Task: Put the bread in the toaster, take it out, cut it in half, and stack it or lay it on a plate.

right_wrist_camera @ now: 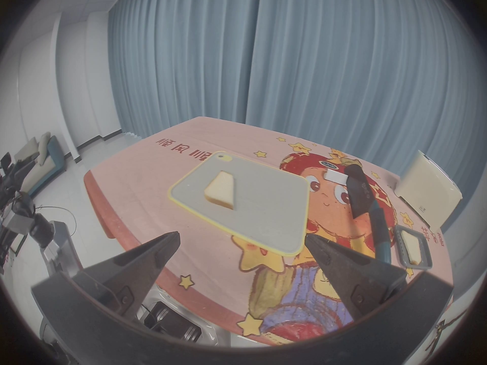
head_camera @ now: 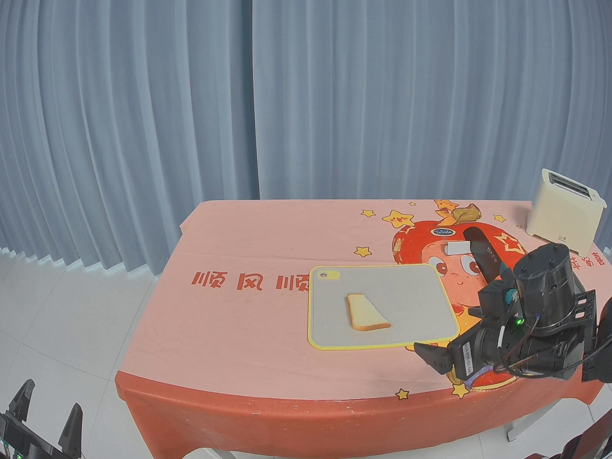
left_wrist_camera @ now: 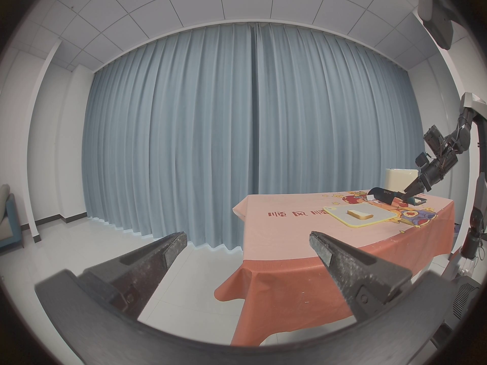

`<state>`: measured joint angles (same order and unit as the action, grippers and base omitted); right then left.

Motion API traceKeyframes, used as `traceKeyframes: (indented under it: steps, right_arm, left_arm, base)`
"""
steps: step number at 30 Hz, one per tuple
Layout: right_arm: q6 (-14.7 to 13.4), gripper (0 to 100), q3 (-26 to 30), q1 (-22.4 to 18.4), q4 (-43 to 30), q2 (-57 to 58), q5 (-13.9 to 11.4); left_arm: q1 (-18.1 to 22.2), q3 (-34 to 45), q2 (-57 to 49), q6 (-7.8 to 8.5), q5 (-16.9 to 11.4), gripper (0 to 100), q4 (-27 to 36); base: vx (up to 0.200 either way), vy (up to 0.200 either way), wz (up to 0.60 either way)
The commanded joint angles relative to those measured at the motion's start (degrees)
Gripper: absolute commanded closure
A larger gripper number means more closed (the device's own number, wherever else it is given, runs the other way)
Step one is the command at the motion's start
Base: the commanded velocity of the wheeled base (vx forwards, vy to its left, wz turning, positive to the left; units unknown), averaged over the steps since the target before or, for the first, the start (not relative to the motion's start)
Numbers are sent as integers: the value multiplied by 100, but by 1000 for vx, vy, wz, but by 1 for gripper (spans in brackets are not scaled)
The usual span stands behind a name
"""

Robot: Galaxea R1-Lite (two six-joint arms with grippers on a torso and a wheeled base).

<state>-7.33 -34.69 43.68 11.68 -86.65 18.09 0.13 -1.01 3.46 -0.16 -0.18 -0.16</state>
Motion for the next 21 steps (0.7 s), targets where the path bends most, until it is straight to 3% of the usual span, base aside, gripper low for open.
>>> traceKeyframes:
  steps: [1,7,12,16,21]
  right_arm:
    - [12,0,-169,211,1,-27,10]
    - [38,0,-890,229,-104,-142,-42]
    - [302,0,-1532,220,-104,-493,-51]
    - [276,0,-2120,158,-96,-880,-104]
    - [223,0,-1989,202,1,-1223,-174]
  left_arm:
    - [4,101,-3,-2,1,0,-2]
    - [4,101,-3,-2,1,0,-2]
    - [4,101,-3,-2,1,0,-2]
    - [4,101,-3,-2,1,0,-2]
    - [-5,101,-3,-2,1,0,-2]
  base:
    - [0,0,0]
    - [0,0,0]
    - [0,0,0]
    - [0,0,0]
    - [0,0,0]
